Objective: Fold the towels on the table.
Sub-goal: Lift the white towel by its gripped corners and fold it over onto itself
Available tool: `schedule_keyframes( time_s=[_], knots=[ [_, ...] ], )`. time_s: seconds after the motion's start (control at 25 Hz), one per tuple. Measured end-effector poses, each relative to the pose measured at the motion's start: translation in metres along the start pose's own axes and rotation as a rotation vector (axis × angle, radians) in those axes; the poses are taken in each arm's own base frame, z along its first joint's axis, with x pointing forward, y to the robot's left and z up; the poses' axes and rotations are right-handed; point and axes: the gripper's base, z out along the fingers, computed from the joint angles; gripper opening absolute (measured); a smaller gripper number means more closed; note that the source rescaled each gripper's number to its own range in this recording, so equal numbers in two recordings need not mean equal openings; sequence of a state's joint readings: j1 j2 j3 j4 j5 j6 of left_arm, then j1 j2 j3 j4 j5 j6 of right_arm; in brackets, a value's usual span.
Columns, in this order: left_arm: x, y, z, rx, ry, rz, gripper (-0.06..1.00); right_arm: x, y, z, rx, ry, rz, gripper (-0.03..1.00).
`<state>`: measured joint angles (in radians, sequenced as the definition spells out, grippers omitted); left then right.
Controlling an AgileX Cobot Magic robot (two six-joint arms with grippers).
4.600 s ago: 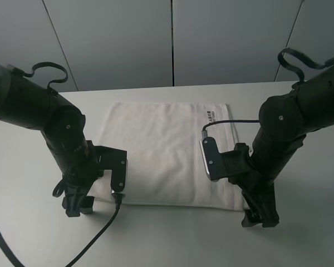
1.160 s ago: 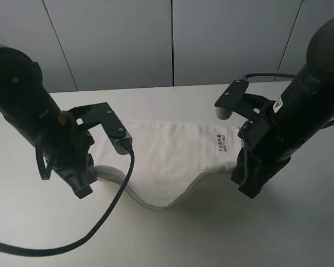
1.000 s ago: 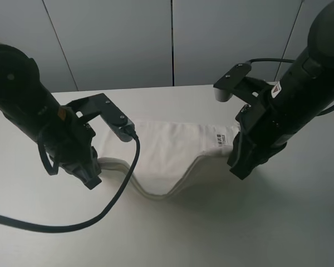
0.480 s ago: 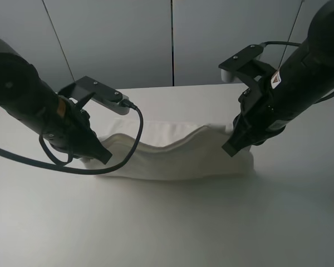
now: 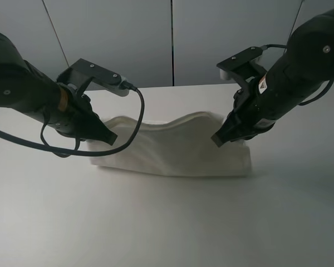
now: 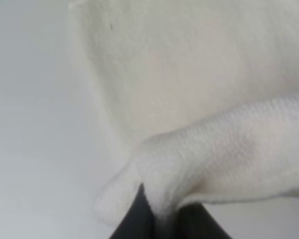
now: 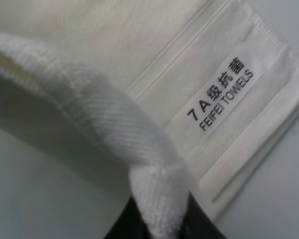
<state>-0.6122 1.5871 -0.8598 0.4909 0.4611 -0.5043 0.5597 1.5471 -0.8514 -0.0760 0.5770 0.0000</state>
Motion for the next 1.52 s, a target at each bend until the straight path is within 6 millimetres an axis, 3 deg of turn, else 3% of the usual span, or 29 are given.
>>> schedule_keyframes(
  time_s=[0.36, 0.56, 0.72, 1.0, 1.08, 1.16, 1.24, 1.32, 1.4, 1.52],
  knots=[
    [-0.006, 0.008, 0.001, -0.088, -0.064, 0.016, 0.00, -0.004, -0.004, 0.015, 0.043, -0.025, 0.065, 0.00],
    [-0.003, 0.011, 0.019, -0.093, -0.034, 0.008, 0.00, -0.006, -0.004, 0.029, 0.046, -0.022, 0.077, 0.00],
    [-0.002, 0.022, 0.032, -0.094, -0.034, -0.017, 0.00, -0.008, -0.005, 0.041, 0.058, -0.040, 0.102, 0.00],
    [-0.009, 0.043, 0.036, -0.051, -0.128, -0.079, 0.00, -0.012, -0.020, 0.055, 0.063, -0.097, 0.202, 0.00],
    [-0.011, 0.049, 0.037, -0.038, -0.156, -0.095, 0.04, -0.013, -0.021, 0.057, 0.057, -0.119, 0.216, 0.00],
    [-0.012, 0.054, 0.037, -0.031, -0.178, -0.086, 0.20, -0.015, -0.021, 0.059, 0.051, -0.134, 0.217, 0.01],
    [-0.013, 0.057, 0.037, -0.034, -0.187, -0.072, 0.54, -0.016, -0.021, 0.061, 0.046, -0.148, 0.223, 0.18],
    [-0.013, 0.061, 0.037, -0.034, -0.196, -0.075, 0.87, -0.017, -0.022, 0.061, 0.043, -0.163, 0.239, 0.57],
    [-0.013, 0.063, 0.038, -0.031, -0.204, -0.078, 0.95, -0.018, -0.023, 0.061, 0.039, -0.173, 0.272, 0.89],
    [-0.013, 0.065, 0.038, -0.034, -0.207, -0.072, 0.90, -0.018, -0.023, 0.061, 0.035, -0.177, 0.317, 0.99]
  ],
)
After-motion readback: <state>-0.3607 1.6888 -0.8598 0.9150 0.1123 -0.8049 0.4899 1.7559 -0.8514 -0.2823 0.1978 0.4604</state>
